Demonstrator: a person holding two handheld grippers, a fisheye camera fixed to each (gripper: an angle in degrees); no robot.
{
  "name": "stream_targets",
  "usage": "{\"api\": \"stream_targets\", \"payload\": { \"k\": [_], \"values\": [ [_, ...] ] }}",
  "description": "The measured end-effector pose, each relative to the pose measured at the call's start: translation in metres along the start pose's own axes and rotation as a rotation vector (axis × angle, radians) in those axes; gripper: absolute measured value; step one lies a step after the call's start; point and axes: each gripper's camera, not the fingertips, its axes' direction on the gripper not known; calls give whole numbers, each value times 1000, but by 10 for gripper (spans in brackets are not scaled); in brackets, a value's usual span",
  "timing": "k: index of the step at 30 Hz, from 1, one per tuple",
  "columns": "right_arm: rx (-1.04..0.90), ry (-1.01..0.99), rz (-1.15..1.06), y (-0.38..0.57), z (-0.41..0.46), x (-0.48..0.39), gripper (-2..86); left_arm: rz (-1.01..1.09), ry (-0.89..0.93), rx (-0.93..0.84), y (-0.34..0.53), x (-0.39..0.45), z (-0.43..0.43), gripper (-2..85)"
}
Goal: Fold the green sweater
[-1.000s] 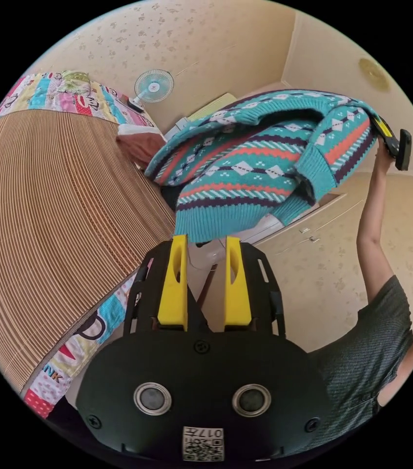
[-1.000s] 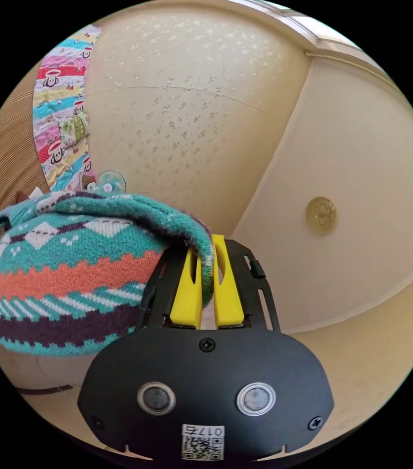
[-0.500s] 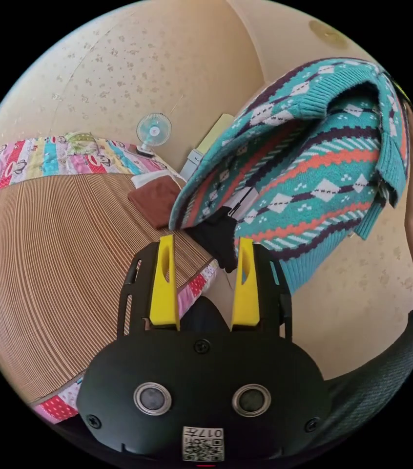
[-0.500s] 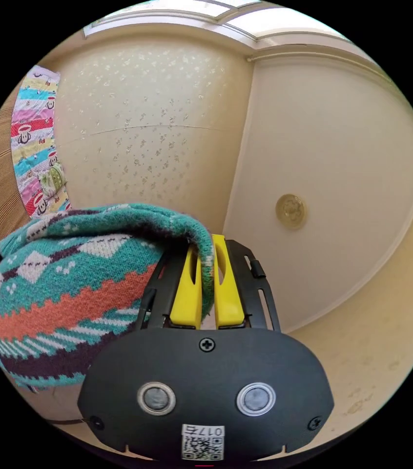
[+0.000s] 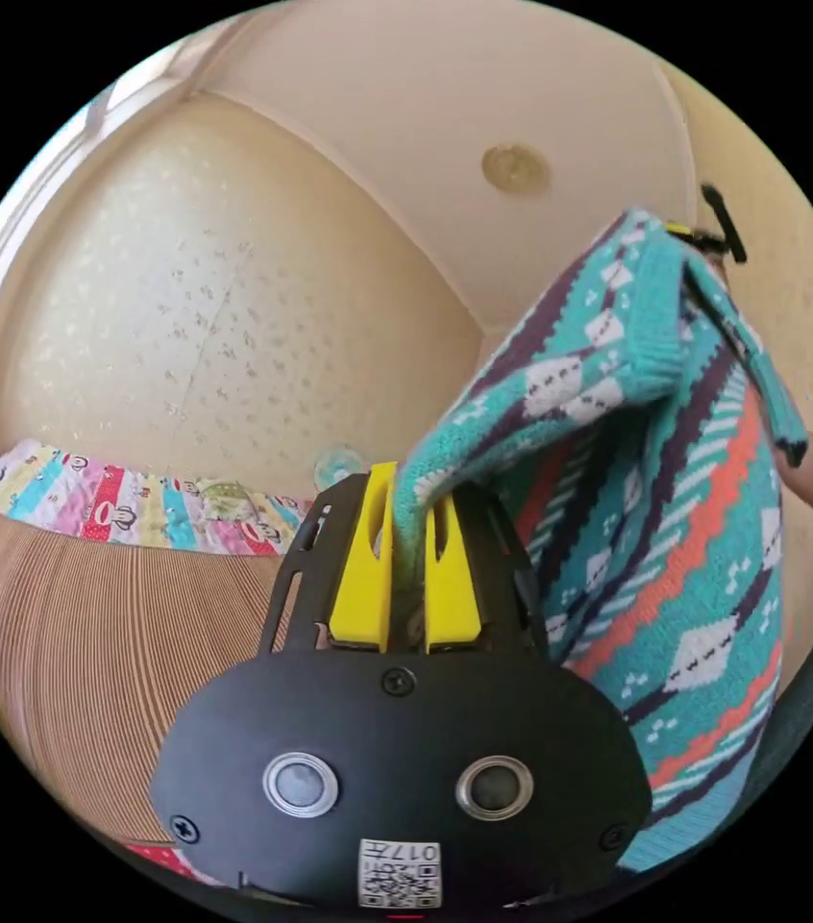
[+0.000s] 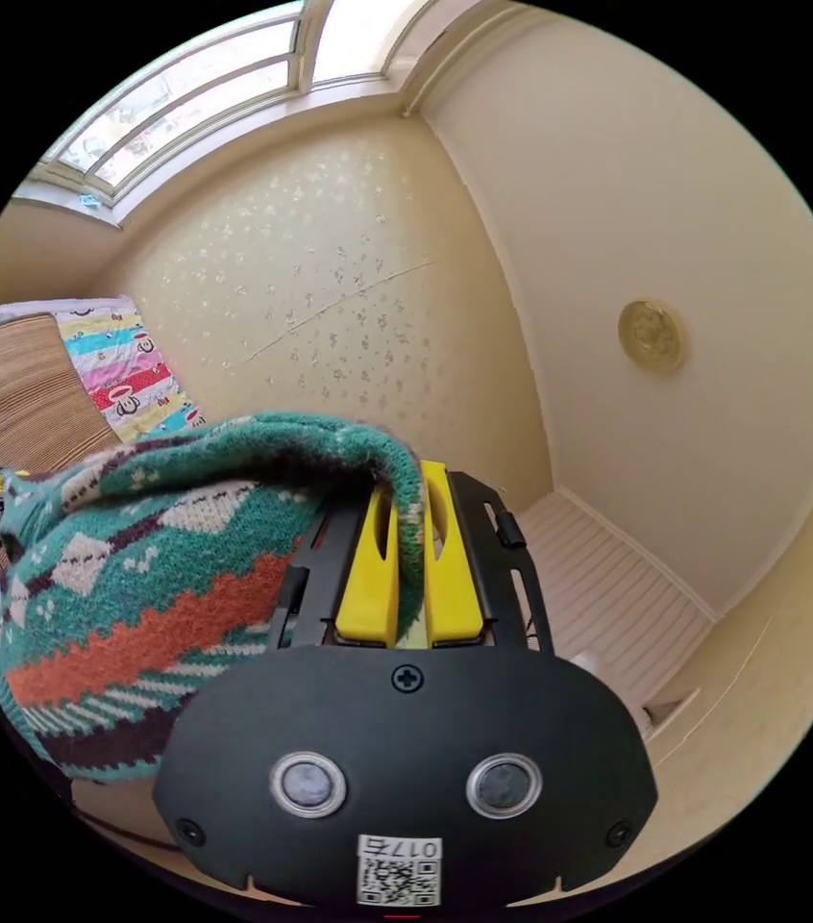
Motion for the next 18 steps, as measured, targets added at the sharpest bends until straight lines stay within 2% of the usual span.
{"api": "stream_targets", "payload": {
  "k": [2, 3, 5, 7, 13, 15, 18],
  "values": [
    [-14, -202, 70, 36, 20, 11, 52, -79, -40, 156, -22, -17, -59, 45],
    [-16, -268, 95, 45, 26, 13, 52, -82, -60, 182, -29, -19, -72, 45],
    [-29, -592, 193, 85, 54, 11, 52, -107, -169, 240, -57, -24, -113, 43],
    [-35, -773, 247, 118, 71, -3, 52, -105, -186, 288, -70, -26, -141, 40],
    [-15, -1079, 540, 228, 79, -52, 50, -36, -299, 525, -69, -3, -223, 33],
    [9, -1054, 518, 240, 76, -49, 50, 44, -293, 545, -82, 6, -237, 31],
    [145, -1083, 636, 258, 78, -13, 51, 229, -312, 564, -105, 31, -251, 32]
  ]
}}
